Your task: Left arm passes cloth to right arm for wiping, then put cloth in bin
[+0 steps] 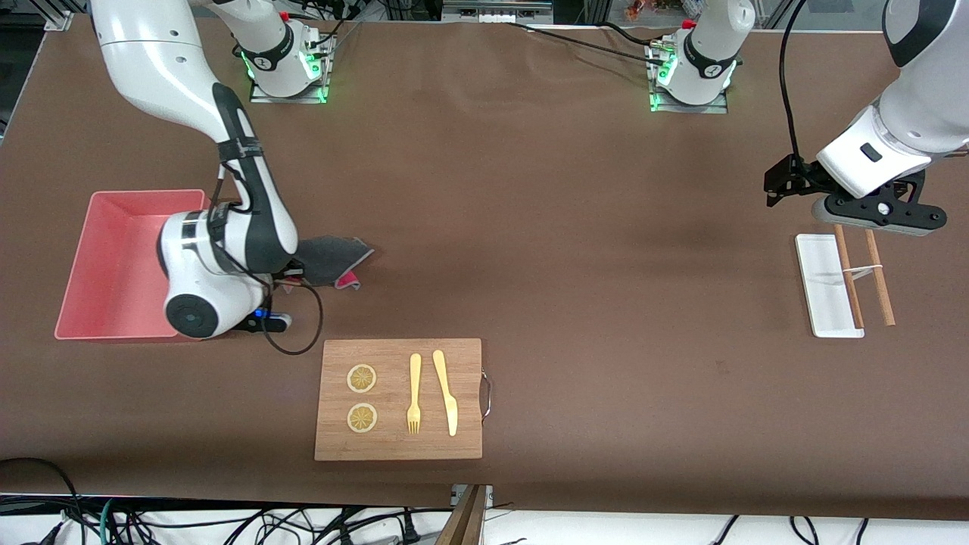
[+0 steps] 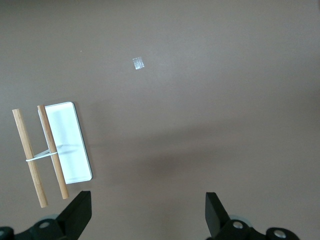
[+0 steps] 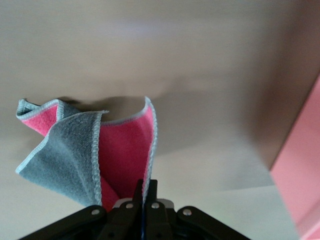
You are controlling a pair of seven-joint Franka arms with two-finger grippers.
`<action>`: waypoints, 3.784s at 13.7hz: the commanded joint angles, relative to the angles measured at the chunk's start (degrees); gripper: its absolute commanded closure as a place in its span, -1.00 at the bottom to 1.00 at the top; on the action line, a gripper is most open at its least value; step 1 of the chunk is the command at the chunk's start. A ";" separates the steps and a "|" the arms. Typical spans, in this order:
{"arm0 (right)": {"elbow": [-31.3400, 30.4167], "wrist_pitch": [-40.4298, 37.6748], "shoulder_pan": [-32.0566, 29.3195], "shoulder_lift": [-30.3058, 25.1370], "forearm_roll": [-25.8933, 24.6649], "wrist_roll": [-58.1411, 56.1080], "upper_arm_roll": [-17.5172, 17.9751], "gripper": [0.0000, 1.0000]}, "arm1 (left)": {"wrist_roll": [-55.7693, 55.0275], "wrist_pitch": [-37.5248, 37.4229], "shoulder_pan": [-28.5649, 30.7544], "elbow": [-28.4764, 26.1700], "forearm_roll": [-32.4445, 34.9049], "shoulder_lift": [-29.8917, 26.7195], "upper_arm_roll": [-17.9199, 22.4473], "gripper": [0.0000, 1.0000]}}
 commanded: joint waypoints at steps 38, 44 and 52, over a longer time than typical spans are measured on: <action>-17.81 23.94 -12.71 -6.88 -6.69 -32.02 -12.26 1.00 | -0.14 -1.14 0.10 1.16 0.25 0.21 0.05 -1.00; -16.33 24.49 -12.71 -9.76 -5.02 -32.37 -12.26 -1.00 | -0.14 -1.14 0.10 1.16 0.25 0.21 0.05 -1.00; 6.32 -11.34 -12.27 -17.33 -4.84 -31.41 -9.54 -1.00 | -0.14 -1.14 0.10 1.16 0.16 0.21 0.05 -1.00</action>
